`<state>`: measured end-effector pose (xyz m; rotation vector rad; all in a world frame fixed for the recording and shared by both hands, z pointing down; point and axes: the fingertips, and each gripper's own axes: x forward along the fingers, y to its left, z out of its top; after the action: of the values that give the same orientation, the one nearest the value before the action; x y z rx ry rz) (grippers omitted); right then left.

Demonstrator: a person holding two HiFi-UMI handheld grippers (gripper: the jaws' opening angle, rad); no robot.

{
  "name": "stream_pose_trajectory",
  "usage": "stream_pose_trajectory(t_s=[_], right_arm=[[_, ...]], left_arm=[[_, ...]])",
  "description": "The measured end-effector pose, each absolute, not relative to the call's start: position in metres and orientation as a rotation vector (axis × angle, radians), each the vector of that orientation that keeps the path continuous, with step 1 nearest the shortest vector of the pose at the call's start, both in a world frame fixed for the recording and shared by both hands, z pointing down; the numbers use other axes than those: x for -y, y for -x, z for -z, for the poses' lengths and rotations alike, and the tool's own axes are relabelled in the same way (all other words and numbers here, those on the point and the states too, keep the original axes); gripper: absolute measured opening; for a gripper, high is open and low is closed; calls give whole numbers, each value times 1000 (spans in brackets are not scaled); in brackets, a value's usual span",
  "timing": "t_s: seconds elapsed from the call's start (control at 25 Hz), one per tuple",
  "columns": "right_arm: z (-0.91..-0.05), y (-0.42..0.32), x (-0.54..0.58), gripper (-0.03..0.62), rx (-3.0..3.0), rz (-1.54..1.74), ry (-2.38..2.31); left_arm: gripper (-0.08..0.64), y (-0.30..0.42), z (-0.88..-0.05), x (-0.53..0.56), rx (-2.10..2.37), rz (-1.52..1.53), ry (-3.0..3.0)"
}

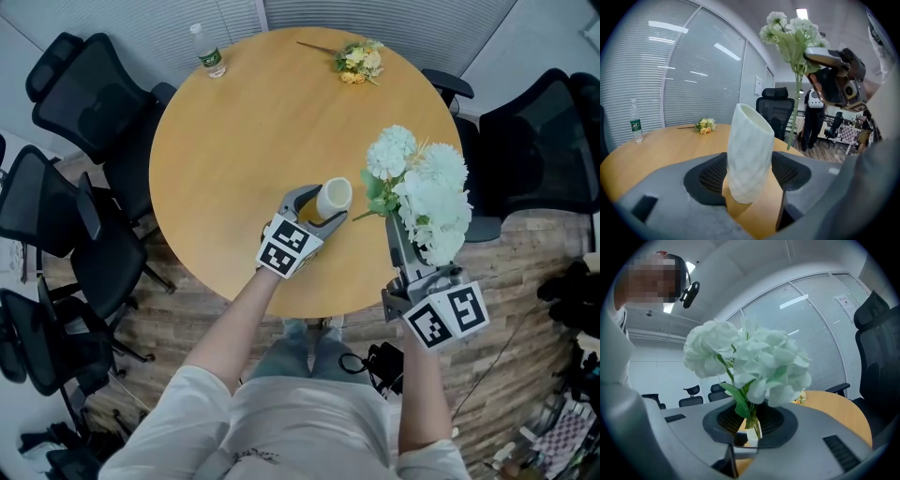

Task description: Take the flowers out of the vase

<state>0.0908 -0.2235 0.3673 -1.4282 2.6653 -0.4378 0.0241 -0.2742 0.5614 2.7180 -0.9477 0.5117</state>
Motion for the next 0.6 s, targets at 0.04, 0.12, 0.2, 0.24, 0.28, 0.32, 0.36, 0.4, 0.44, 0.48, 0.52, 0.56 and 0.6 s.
stream_pose_trajectory(t_s=[0.04, 0.12, 0.2, 0.24, 0.28, 0.32, 0.36, 0.4, 0.44, 0.48, 0.52, 0.56, 0.6], right_arm=[[-373, -92, 224, 63, -2673, 446, 1434], [-381, -95, 224, 63, -2684, 459, 1443], [-389, -96, 222, 63, -2688, 474, 1447], [-392, -97, 221, 63, -2690, 482, 1450], [-396, -97, 220, 63, -2693, 490, 1452], [-398, -97, 219, 63, -2695, 498, 1454], [-400, -97, 218, 63, -2696, 504, 1456], [-402, -98, 217, 64, -2695, 508, 1457], [-403, -98, 217, 64, -2695, 511, 1457], [-403, -99, 216, 64, -2695, 513, 1457], [-404, -99, 216, 63, -2696, 514, 1457], [-405, -99, 216, 63, -2699, 515, 1456], [-407, -99, 215, 63, -2702, 515, 1457]], left_arm=[[299, -25, -561, 275, 945, -519, -2713], [299, -26, -561, 277, 943, -525, -2711], [299, -27, -561, 277, 947, -513, -2719], [299, -27, -561, 277, 951, -505, -2724], [299, -27, -561, 276, 953, -500, -2728], [299, -26, -561, 276, 954, -498, -2729], [299, -26, -561, 276, 954, -499, -2728], [301, -25, -561, 275, 953, -497, -2728], [301, -25, -559, 275, 953, -491, -2728], [305, -24, -558, 274, 954, -485, -2726], [308, -23, -557, 274, 956, -483, -2723], [309, -23, -556, 273, 958, -484, -2722], [311, -22, -556, 272, 962, -486, -2723]])
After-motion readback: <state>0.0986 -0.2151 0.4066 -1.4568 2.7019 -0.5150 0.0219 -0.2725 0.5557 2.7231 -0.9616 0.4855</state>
